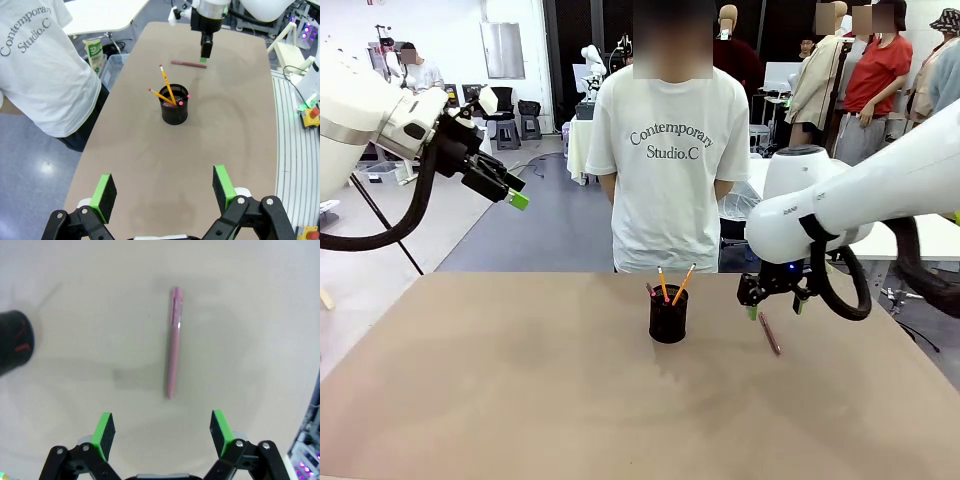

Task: Place the pens into the pen holder.
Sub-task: Pick up a writing instrument from the table and place it into the Pen holder.

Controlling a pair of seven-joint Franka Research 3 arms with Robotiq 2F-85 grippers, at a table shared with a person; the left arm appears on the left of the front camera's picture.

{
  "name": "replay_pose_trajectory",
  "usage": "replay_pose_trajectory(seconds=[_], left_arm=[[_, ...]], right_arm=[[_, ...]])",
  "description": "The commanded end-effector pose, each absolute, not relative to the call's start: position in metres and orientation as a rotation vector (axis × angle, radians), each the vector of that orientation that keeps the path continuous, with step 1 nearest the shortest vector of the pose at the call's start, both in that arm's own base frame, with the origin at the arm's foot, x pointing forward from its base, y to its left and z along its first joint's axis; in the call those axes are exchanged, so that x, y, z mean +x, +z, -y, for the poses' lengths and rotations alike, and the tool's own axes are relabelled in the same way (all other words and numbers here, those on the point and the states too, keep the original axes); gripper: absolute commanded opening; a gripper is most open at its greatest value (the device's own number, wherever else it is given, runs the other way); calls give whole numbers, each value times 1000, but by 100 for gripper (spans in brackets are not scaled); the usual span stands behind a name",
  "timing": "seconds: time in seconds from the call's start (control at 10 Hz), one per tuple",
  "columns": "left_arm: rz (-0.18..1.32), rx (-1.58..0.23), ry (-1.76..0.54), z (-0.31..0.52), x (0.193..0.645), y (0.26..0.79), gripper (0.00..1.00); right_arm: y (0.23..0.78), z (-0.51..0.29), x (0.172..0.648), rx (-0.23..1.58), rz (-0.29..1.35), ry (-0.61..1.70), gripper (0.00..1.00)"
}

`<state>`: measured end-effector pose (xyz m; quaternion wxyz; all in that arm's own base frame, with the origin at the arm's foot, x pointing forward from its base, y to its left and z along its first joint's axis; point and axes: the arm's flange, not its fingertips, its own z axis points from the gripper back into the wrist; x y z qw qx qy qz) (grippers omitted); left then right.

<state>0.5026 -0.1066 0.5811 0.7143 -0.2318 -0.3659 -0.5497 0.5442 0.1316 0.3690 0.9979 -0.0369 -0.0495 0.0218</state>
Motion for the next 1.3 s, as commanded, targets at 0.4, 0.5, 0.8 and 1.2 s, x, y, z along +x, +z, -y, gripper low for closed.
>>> replay_pose_trajectory(seconds=[0.4, 0.5, 0.8, 1.2], left_arm=[[810, -509, -1214, 105, 503, 581, 100], [810, -509, -1214, 105, 503, 581, 100], [810, -509, -1214, 105, 503, 581, 100], [810, -509, -1214, 105, 503, 581, 100]], right_arm=[[342, -136, 623, -35, 56, -35, 100], [340, -133, 627, -19, 63, -34, 100], [329, -115, 631, -26, 59, -82, 100], [327, -111, 629, -42, 48, -72, 100]])
